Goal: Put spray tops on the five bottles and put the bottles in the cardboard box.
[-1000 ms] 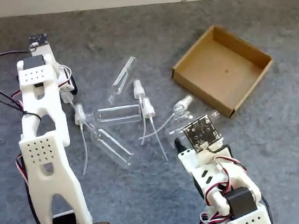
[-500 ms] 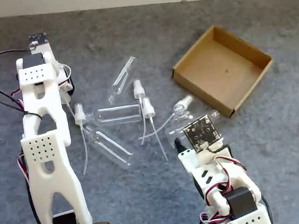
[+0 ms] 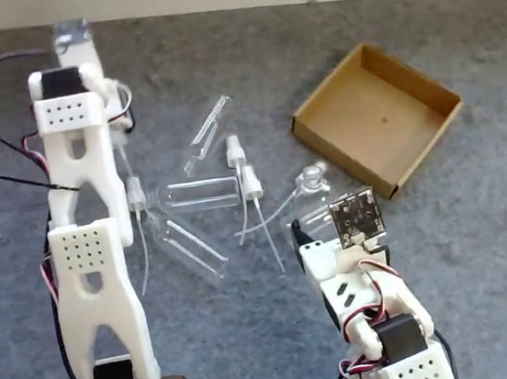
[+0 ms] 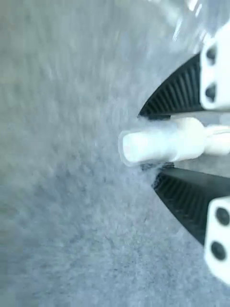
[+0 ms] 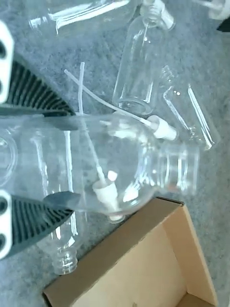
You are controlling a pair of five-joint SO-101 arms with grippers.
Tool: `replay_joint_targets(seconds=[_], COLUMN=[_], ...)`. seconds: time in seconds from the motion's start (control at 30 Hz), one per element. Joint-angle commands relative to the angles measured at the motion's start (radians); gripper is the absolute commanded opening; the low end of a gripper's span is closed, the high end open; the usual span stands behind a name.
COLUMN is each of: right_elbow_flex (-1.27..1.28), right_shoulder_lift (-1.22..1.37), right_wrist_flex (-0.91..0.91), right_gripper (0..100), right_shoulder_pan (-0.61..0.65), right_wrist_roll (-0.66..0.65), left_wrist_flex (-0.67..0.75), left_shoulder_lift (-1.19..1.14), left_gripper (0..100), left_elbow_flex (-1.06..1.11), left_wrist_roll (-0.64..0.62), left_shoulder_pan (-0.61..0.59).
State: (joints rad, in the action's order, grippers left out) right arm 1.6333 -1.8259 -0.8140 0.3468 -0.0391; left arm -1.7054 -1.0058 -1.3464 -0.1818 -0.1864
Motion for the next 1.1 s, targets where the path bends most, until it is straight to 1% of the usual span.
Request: replay_joint_targets(seconds=[0.0,0.13,0.27,0.33,0.5,0.63,0.97,1.07], right_elbow_flex=[-0.012,-0.012,-0.012,-0.010,0.094,0.139,0.147,0.147], right_shoulder_lift=[-0.013,-0.013,-0.013,-0.013,-0.013,-0.013,-0.013,-0.013], right_wrist_flex=[0.036,0.039,0.042,0.102,0.257,0.317,0.325,0.325], right_gripper=[7.8,7.8,7.8,7.8,7.8,7.8,7.8,7.8], right_shoulder_pan=[-0.004,-0.004,-0.004,-0.004,-0.004,-0.004,-0.004,-0.004], right_wrist_roll=[0.011,0.005,0.003,0.003,0.003,0.009,0.011,0.011], left_wrist_flex=[-0.043,-0.046,-0.048,-0.048,-0.048,-0.049,-0.054,-0.055], left_shoulder_lift=[0.091,0.097,0.174,0.214,0.308,0.387,0.545,0.585], left_gripper=[5,5,5,5,5,5,5,5], left_elbow_flex=[-0.203,-0.323,-0.308,-0.312,-0.312,-0.306,-0.305,-0.305], left_wrist_roll=[-0.009,-0.009,-0.009,-0.011,-0.011,-0.011,-0.011,-0.009], left_shoulder_pan=[0.084,0.151,0.232,0.262,0.329,0.383,0.550,0.582])
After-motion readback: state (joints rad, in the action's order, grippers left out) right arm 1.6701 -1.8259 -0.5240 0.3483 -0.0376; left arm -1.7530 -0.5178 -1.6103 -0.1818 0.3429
